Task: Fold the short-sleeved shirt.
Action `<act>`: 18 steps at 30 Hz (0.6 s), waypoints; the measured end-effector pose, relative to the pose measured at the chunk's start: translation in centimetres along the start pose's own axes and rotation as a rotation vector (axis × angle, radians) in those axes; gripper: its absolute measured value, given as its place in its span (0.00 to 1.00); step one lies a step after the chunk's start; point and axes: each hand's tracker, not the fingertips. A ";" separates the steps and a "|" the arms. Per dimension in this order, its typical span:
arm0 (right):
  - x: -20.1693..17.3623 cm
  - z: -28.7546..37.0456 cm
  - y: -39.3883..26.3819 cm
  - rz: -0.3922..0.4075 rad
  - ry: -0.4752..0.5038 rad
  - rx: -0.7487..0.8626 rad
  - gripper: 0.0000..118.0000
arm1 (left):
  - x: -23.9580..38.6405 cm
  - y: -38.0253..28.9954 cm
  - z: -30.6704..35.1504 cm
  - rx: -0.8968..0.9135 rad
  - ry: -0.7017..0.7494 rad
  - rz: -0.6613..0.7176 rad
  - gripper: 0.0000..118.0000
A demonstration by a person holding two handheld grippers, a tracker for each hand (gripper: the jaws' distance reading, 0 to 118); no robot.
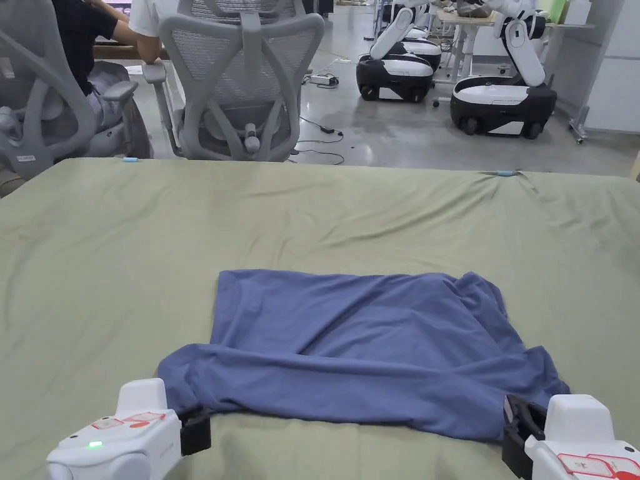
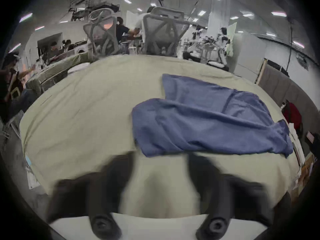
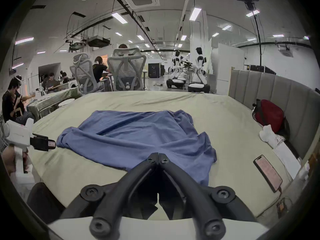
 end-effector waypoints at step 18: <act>9.3 -4.1 -1.1 -0.105 -0.180 -0.167 0.13 | 2.1 3.8 -1.7 -0.018 -0.044 -0.165 0.03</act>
